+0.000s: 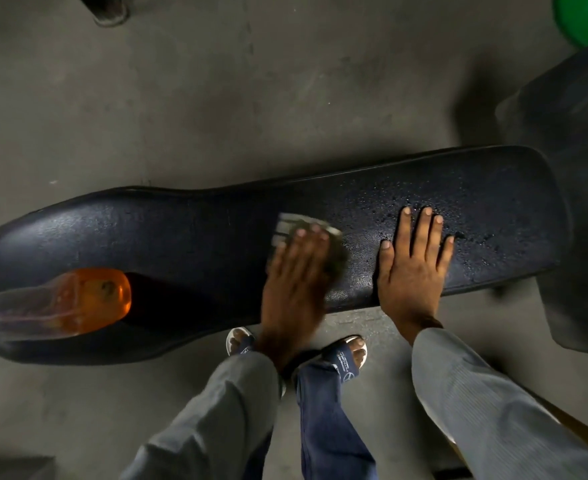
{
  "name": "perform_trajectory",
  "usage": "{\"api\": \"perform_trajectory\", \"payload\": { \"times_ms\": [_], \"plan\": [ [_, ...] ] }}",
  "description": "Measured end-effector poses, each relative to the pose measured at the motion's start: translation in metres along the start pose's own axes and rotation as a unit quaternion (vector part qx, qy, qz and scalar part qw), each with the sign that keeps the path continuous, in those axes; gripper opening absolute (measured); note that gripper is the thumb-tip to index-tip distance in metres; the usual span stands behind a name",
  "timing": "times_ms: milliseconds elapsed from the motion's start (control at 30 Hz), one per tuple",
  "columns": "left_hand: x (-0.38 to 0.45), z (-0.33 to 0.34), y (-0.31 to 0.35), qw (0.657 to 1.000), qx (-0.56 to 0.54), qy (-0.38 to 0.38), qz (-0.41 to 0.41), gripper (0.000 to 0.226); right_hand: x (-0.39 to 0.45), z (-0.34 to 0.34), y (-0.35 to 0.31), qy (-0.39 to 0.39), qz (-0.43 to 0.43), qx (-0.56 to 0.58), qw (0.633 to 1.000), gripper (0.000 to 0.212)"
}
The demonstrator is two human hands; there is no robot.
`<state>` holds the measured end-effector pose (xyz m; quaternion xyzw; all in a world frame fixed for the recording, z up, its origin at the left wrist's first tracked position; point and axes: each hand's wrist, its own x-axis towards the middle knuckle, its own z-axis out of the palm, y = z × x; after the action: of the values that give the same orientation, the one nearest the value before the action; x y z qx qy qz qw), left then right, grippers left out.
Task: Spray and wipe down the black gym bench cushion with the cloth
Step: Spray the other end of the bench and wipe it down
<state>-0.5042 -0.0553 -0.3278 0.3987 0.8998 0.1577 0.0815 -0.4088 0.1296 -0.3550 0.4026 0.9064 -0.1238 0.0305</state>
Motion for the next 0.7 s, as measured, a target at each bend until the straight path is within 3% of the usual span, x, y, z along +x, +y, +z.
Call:
{"api": "perform_trajectory", "payload": {
  "times_ms": [100,167,333,433,567,700],
  "plan": [
    [0.048,-0.015,-0.044,0.983,0.028,0.047,-0.173,0.065,0.000,0.002,0.001,0.007,-0.002,0.001,1.000,0.066],
    [0.084,-0.016,-0.041,0.971,0.016,0.060,-0.231,0.067,0.000,0.003,0.001,0.008,-0.002,0.004,1.000,0.066],
    [0.051,0.017,0.041,0.998,-0.017,0.009,-0.066,0.068,0.000,0.001,0.001,0.005,-0.003,0.009,1.000,0.066],
    [0.001,0.024,0.042,0.999,-0.003,-0.005,-0.033,0.072,0.000,0.000,0.001,0.001,-0.003,0.010,1.000,0.066],
    [-0.008,0.009,-0.002,0.996,0.012,0.028,-0.084,0.064,0.000,-0.001,0.000,-0.001,-0.004,0.014,1.000,0.065],
    [0.052,0.000,-0.024,0.970,0.025,0.083,-0.225,0.063,0.000,0.002,0.001,0.006,-0.004,0.015,1.000,0.065]
  ]
}}
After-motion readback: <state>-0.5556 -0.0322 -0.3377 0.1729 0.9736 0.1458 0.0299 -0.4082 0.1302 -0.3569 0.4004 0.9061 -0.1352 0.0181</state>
